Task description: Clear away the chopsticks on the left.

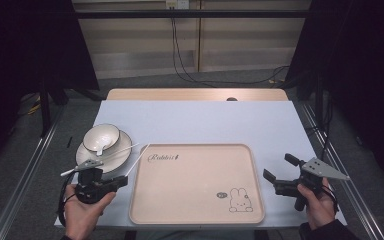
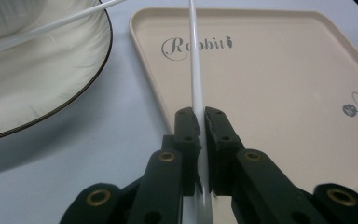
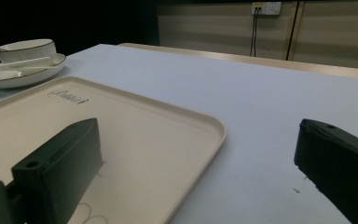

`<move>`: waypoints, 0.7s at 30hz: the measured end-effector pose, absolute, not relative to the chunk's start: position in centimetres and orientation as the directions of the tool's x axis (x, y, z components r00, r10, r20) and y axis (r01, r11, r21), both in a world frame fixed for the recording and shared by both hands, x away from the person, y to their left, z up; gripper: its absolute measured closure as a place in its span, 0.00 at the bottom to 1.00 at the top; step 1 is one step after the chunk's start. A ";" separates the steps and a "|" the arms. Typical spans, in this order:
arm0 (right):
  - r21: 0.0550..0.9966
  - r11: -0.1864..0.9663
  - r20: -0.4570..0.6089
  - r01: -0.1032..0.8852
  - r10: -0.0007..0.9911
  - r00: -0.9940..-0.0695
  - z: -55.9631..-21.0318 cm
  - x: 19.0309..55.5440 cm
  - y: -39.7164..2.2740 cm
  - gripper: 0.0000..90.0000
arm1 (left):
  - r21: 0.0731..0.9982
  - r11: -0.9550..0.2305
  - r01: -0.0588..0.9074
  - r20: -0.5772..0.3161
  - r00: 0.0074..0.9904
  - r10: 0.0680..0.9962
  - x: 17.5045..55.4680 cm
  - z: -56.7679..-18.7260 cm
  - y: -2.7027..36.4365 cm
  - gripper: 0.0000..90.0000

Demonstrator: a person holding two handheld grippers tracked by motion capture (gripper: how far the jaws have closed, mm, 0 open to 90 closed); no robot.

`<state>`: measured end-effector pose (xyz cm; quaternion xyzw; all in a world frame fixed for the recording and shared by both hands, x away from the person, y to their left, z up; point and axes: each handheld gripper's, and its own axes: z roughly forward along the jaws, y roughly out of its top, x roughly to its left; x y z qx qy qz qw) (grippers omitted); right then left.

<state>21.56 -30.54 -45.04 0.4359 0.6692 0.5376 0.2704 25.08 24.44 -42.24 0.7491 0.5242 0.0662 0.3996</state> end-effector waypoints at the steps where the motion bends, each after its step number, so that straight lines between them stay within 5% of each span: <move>1: 0.955 0.043 0.106 0.293 0.874 -0.475 -45.0 21.6 -30.5 0.01 | 0.668 -0.127 0.734 -0.307 0.426 0.851 25.3 -42.6 23.9 0.94; 21: 0.956 0.042 0.108 0.292 0.871 -0.479 -45.1 21.6 -30.5 0.01 | 0.597 -0.043 0.801 -0.339 0.301 0.891 27.1 -45.5 20.1 0.94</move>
